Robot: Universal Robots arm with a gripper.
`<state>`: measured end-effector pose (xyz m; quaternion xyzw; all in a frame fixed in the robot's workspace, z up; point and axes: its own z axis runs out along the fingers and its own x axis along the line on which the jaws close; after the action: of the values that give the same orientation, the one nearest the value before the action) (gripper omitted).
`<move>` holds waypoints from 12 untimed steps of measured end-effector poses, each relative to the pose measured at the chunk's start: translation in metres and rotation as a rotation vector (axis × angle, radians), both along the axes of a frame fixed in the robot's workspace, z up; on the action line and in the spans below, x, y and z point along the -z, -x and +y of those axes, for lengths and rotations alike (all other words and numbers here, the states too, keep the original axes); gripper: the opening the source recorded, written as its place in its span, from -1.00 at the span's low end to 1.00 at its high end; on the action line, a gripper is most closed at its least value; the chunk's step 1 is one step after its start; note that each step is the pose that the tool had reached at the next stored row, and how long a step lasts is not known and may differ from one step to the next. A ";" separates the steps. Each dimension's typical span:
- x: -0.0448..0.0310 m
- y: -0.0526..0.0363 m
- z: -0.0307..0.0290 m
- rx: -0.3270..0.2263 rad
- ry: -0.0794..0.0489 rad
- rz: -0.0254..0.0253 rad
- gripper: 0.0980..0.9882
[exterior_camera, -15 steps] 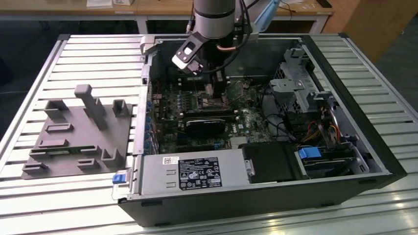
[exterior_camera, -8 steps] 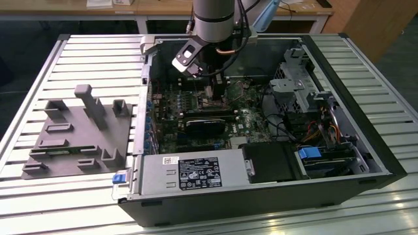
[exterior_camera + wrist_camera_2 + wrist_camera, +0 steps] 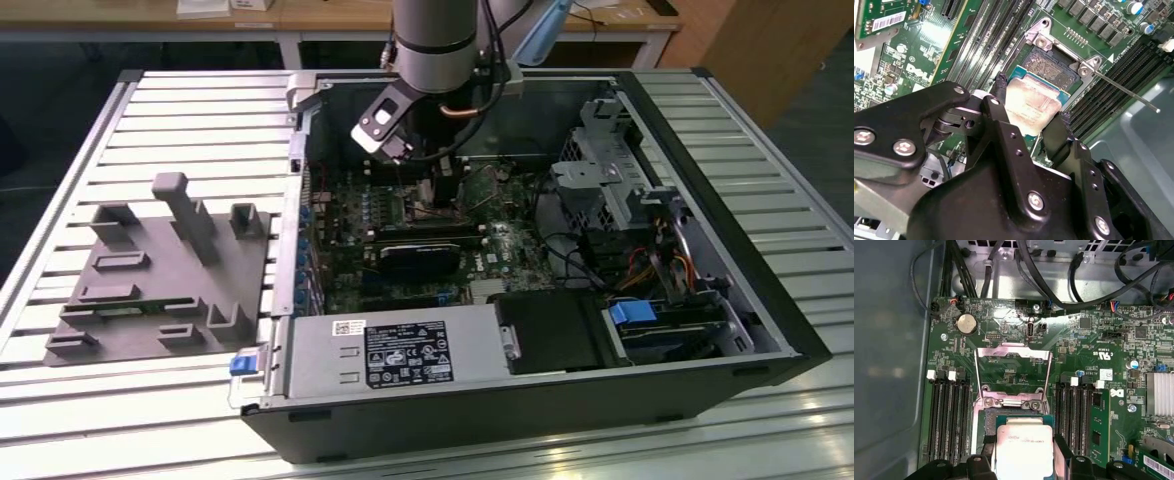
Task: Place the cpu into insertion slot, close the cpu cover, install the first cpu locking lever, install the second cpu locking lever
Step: 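Place the cpu into insertion slot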
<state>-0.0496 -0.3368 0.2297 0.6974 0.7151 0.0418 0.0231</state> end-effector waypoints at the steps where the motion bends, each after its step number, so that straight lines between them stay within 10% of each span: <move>1: 0.0009 0.0002 0.0001 0.000 0.000 0.0000 -0.01; 12: 0.0097 0.0017 0.0020 0.001 0.002 0.0001 -0.01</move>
<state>-0.0513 -0.3348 0.2200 0.6976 0.7149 0.0411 0.0238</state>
